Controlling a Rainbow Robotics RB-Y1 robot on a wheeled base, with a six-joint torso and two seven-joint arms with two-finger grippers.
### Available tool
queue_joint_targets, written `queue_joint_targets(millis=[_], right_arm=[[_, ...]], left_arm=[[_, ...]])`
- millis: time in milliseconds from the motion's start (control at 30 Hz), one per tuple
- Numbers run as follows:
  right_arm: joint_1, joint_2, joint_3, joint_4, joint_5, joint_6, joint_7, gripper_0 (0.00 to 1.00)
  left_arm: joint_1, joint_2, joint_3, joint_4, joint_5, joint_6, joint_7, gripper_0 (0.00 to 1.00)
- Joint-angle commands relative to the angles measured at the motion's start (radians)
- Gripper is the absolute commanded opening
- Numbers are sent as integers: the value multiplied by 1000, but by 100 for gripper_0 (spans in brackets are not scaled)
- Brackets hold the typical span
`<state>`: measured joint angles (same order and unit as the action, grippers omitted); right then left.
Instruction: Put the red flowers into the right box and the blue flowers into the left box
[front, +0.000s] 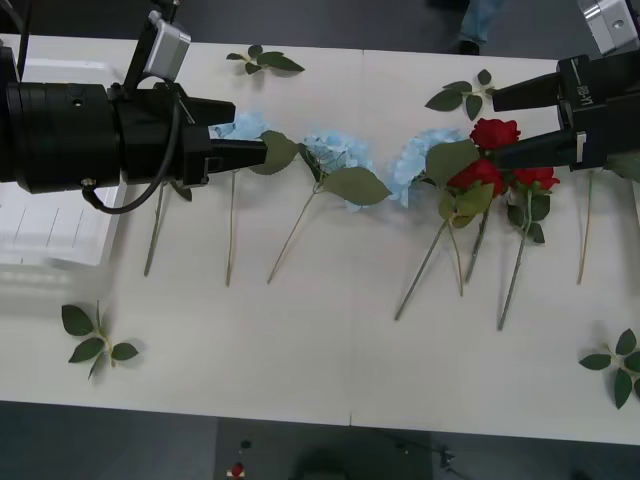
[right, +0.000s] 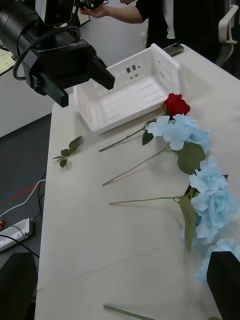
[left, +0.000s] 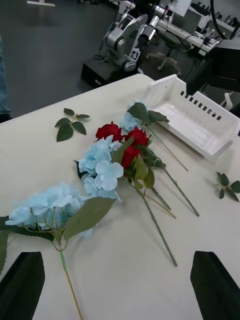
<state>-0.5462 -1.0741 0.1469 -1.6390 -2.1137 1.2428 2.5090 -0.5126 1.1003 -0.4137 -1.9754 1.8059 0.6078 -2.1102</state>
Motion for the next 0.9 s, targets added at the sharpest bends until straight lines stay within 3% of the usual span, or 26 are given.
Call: queue_joint_targets(millis=[33,300,533,700,900], right_arm=[[23,-17,36,13,0,-3,13,100],[-14,-90,77,67,26,-71,-30,100],[-127,-211,342,117,27,-279,-274,100],[-258,-308,583,151,124,-401,-558,100],[-317,-353,678,212,282,-416,-909,100]], left_arm=[[62,-31,4,20,4,-2,-66,85],[55,-56,118,109,32,121,-53,85],[-34,-3,162,306,55,316,-24,85],[-121,-10,151,475,-59,518,87,85],[-168,-40,150,538,-275,616,202,85]])
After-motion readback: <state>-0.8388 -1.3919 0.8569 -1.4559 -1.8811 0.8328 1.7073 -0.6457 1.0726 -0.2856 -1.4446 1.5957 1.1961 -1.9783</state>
